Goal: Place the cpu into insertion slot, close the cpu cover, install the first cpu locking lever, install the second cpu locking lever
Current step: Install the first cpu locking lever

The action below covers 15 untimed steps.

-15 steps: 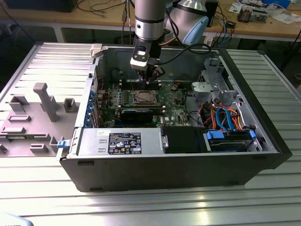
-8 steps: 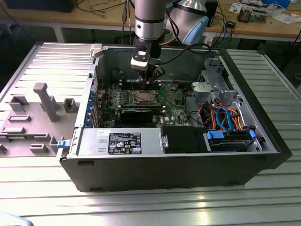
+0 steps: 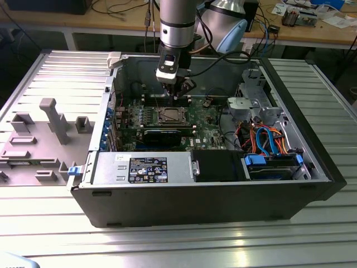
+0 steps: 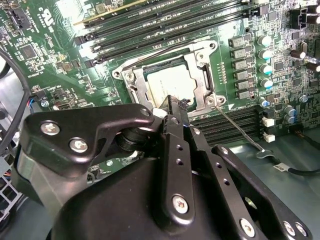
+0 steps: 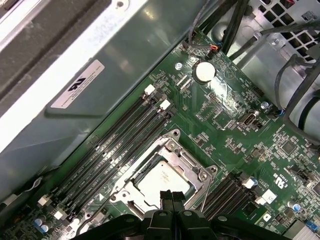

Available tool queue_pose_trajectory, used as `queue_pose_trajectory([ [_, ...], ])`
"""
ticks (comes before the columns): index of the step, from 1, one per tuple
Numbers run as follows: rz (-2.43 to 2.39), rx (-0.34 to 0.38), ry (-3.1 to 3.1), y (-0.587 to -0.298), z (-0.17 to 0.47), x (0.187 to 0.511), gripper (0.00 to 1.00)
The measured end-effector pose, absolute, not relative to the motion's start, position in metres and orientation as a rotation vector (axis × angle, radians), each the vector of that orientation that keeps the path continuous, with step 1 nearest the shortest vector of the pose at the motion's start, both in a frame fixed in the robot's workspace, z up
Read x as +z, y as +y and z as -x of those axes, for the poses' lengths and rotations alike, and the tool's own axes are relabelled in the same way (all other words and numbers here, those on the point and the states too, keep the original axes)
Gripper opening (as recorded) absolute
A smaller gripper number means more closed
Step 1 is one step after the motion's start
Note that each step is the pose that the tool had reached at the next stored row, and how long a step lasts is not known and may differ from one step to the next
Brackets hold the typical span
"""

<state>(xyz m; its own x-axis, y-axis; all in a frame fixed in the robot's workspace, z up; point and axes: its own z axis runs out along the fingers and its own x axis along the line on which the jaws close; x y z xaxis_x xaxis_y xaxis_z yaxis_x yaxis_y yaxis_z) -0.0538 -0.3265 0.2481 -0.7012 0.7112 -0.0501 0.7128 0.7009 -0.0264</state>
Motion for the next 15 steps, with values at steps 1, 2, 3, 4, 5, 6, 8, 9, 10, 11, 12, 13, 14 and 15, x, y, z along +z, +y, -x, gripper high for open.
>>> queue_pose_trajectory([
  [1,-1.196,-0.068,2.865,-0.3265,0.0538,0.2481,0.11],
  [2,-1.193,-0.068,2.866,-0.3265,0.0538,0.2481,0.11],
  [3,-1.189,-0.068,2.868,-0.3265,0.0538,0.2481,0.11],
  [4,-1.186,-0.068,2.869,-0.3265,0.0538,0.2481,0.11],
  [5,-1.181,-0.068,2.871,-0.3265,0.0538,0.2481,0.11],
  [6,-1.176,-0.067,2.873,-0.3265,0.0538,0.2481,0.11],
  [8,-1.170,-0.067,2.875,-0.3265,0.0538,0.2481,0.11],
  [9,-1.166,-0.067,2.877,-0.3265,0.0538,0.2481,0.11],
  [10,-1.163,-0.067,2.878,-0.3265,0.0538,0.2481,0.11],
  [11,-1.159,-0.067,2.880,-0.3265,0.0538,0.2481,0.11],
  [12,-1.156,-0.067,2.881,-0.3265,0.0538,0.2481,0.11],
  [13,-1.151,-0.067,2.883,-0.3265,0.0538,0.2481,0.11],
  [14,-1.148,-0.067,2.884,-0.3265,0.0538,0.2481,0.11],
  [15,-1.145,-0.067,2.885,-0.3265,0.0538,0.2481,0.11],
])
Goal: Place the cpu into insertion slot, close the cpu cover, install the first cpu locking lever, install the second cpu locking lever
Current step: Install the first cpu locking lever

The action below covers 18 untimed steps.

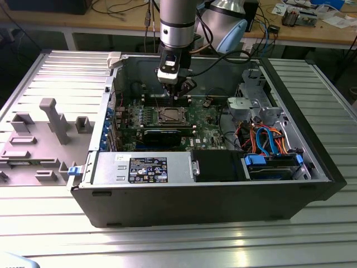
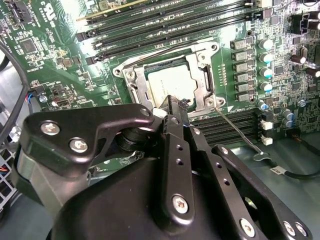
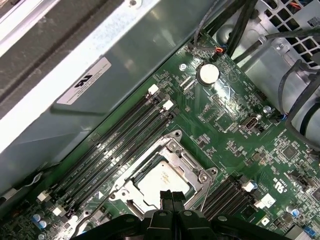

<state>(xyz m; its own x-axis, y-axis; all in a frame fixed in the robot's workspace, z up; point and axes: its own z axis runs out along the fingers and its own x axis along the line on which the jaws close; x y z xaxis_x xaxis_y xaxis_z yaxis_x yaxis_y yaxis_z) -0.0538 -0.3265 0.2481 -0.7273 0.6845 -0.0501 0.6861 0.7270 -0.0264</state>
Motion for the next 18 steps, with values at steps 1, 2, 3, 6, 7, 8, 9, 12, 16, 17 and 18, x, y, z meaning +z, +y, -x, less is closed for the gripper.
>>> queue_pose_trajectory([
  [1,-1.141,-0.067,2.887,-0.3265,0.0538,0.2481,0.11],
  [2,-1.138,-0.067,2.888,-0.3265,0.0538,0.2481,0.11],
  [3,-1.134,-0.067,2.889,-0.3265,0.0538,0.2481,0.11],
  [6,-1.124,-0.066,2.893,-0.3265,0.0538,0.2481,0.11],
  [7,-1.122,-0.066,2.894,-0.3265,0.0538,0.2481,0.11],
  [8,-1.118,-0.066,2.895,-0.3265,0.0538,0.2481,0.11],
  [9,-1.116,-0.066,2.896,-0.3265,0.0538,0.2481,0.11],
  [12,-1.106,-0.066,2.900,-0.3265,0.0538,0.2481,0.11],
  [16,-1.093,-0.066,2.905,-0.3265,0.0538,0.2481,0.11],
  [17,-1.088,-0.066,2.906,-0.3265,0.0538,0.2481,0.11],
  [18,-1.084,-0.066,2.907,-0.3265,0.0538,0.2481,0.11],
])
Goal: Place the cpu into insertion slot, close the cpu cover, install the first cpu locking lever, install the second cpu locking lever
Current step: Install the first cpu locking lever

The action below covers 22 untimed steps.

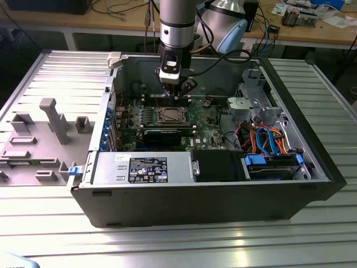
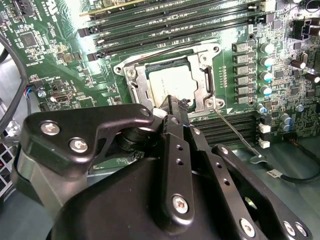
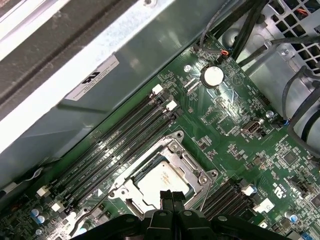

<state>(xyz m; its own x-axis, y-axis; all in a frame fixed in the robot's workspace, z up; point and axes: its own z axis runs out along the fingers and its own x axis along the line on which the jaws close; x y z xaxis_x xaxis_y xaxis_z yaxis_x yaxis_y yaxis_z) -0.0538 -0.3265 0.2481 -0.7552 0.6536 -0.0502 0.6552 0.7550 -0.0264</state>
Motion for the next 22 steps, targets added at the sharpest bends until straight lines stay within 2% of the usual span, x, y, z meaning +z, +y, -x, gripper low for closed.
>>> queue_pose_trajectory([
  [22,-1.008,-0.064,2.934,-0.3265,0.0538,0.2481,0.11],
])
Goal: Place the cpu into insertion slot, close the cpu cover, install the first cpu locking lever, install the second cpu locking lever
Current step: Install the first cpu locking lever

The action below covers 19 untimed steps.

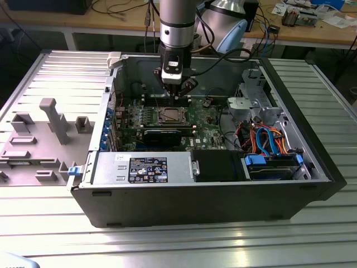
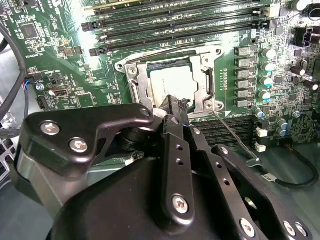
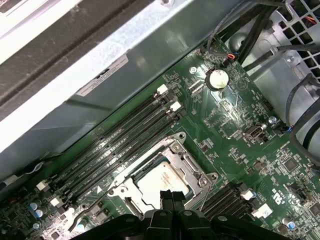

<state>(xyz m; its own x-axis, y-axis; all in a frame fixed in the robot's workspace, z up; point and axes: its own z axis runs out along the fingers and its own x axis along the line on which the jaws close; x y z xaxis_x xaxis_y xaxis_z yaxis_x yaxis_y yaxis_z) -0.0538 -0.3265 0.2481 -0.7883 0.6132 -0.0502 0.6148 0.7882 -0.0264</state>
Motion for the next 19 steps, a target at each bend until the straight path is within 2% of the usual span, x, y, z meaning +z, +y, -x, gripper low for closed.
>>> queue_pose_trajectory([
  [19,-0.939,-0.063,2.956,-0.3265,0.0538,0.2481,0.11],
])
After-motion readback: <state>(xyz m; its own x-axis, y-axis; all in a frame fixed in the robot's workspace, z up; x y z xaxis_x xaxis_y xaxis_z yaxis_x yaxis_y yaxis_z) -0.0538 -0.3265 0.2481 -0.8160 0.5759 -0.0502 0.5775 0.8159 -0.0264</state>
